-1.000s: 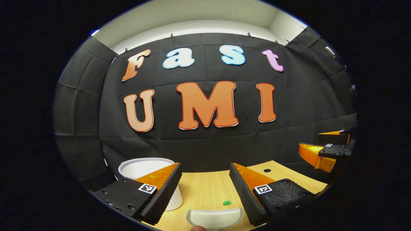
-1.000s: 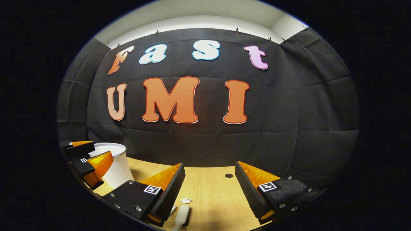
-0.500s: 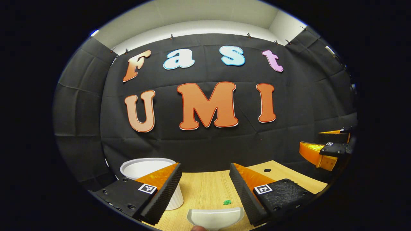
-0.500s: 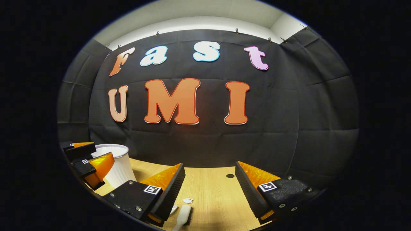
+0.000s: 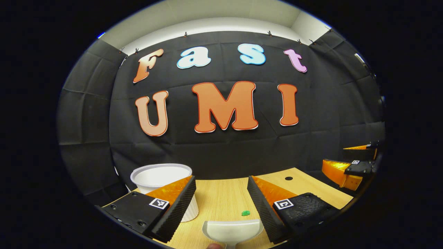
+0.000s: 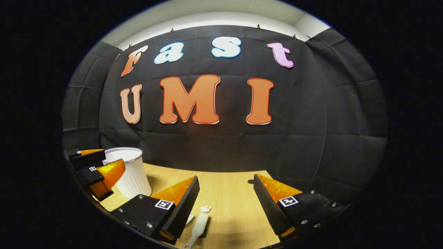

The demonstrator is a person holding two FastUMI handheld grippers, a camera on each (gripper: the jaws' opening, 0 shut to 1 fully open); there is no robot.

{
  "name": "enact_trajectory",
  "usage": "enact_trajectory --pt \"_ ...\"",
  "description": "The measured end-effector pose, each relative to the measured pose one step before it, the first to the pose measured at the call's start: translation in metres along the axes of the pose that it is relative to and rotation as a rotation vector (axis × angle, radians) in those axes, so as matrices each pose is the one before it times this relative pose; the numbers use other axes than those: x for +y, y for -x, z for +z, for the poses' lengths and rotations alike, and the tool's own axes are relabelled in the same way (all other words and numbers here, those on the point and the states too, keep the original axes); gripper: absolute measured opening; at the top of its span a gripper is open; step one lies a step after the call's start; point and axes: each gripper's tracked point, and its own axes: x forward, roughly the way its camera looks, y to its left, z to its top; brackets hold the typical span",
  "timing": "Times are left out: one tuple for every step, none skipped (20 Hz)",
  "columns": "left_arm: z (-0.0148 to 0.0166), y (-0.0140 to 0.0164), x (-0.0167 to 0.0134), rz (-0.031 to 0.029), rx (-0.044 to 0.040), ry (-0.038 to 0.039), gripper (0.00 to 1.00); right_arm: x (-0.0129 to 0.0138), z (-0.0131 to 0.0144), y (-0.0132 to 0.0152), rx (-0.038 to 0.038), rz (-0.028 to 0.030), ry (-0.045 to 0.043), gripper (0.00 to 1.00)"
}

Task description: Pick up the small broom and dustpan from the desktop, sweep the trash into the dustpan with the broom, and then empty the trash into the garbage bin.

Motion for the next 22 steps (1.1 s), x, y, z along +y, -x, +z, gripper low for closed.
enact_trajectory --pt "-0.00649 -0.00011 0.001 -0.00436 0.02282 0.00434 0.94 0.00488 -0.00973 0.00054 0.03037 0.00705 -0.00129 0.94" --pt "-0.00936 0.00098 0.00066 -0.00663 0.02007 0.00351 0.94 0.00598 -0.00962 -0.00086 0.03306 0.01237 -0.00075 0.94" --pt "-0.0075 -0.00027 0.00101 -0.00767 0.02321 0.00032 0.94 0.00767 -0.01309 -0.0017 0.04171 0.01533 0.00033 0.94" --pt "-0.00877 -0.00149 0.00079 -0.01101 0.02362 0.0025 0.94 0.00684 -0.01296 -0.00231 0.04347 0.01131 0.00074 0.94" --pt "-0.00968 -0.00118 -0.0008 -0.01361 0.0297 0.0029 0.94 0.00857 -0.01457 -0.00197 0.04824 0.01755 -0.00208 0.95" --pt "-0.01006 -0.00162 0.00036 -0.00583 0.02543 0.00231 0.94 0.00801 -0.01515 -0.00124 0.04514 0.0153 -0.00069 0.95" --pt "-0.0101 -0.00325 0.00182 -0.00491 0.02868 -0.00022 0.94 0.00652 -0.01393 -0.00299 0.04639 0.00889 0.00004 0.94" --pt "-0.00958 -0.00071 0.00261 -0.00339 0.02553 -0.0008 0.94 0.00498 -0.01078 -0.00515 0.0459 0.00774 0.00044 0.94" --pt "-0.00968 -0.00223 0.00083 -0.00798 0.03405 0.00243 0.94 0.00519 -0.01145 -0.0065 0.05015 0.00527 0.00014 0.94" --pt "-0.01315 -0.00131 -0.00074 -0.01196 0.03618 0.00748 0.95 0.00482 -0.01427 -0.00616 0.04792 0.00917 -0.0024 0.95" --pt "-0.01409 -0.0027 -0.00057 -0.00878 0.0514 0.00546 0.95 0.00477 -0.01456 -0.00672 0.05043 0.0087 0.00078 0.95" --pt "-0.0098 -0.00593 0.00149 -0.00434 0.03416 0.0101 0.95 0.00483 -0.0154 -0.00988 0.04548 0.00302 0.0044 0.95" --pt "-0.01063 -0.00673 0.00077 -0.00417 0.04453 0.00575 0.95 0.00547 -0.01343 -0.00239 0.0476 0.00242 0.00746 0.95" --pt "-0.01523 -0.00543 0.00054 -0.01119 0.0415 0.0079 0.95 0.00379 -0.00786 -0.00526 0.03857 0.00089 0.00662 0.95" --pt "-0.01477 -0.00259 0.00012 -0.00708 0.05175 0.00753 0.95 0.0023 -0.00526 -0.00448 0.03592 -0.00071 0.00282 0.95" --pt "-0.01452 -0.0039 -0.0013 -0.0186 0.04845 0.01209 0.95 -0.00019 -0.00226 -0.0066 0.02954 0.00052 0.0 0.95" --pt "-0.01717 -0.00329 -0.00177 -0.0104 0.05841 0.01039 0.95 0.00073 -0.0063 -0.00642 0.03378 -0.00247 -0.00287 0.95" --pt "-0.01724 -0.00186 0.00084 -0.01123 0.05025 0.00397 0.95 0.00491 -0.00895 -0.00579 0.03331 0.00455 -0.00793 0.95" --pt "-0.01611 -0.0033 -0.00005 -0.01028 0.06861 0.0031 0.96 0.00275 -0.00458 -0.00484 0.02839 0.00287 -0.00521 0.95" --pt "-0.00654 -0.00247 -0.00357 -0.00505 0.05329 0.00023 0.96 0.00154 -0.00761 -0.00471 0.02925 0.0044 -0.00223 0.95" --pt "-0.00473 -0.0019 -0.00192 -0.00598 0.05111 0.01164 0.97 0.00209 -0.00356 -0.00509 0.02798 0.00298 -0.00561 0.95" --pt "-0.0015 0.00445 0.00104 -0.00846 0.04444 0.015 0.96 0.00124 -0.00675 -0.00559 0.03601 0.0058 -0.00561 0.96"
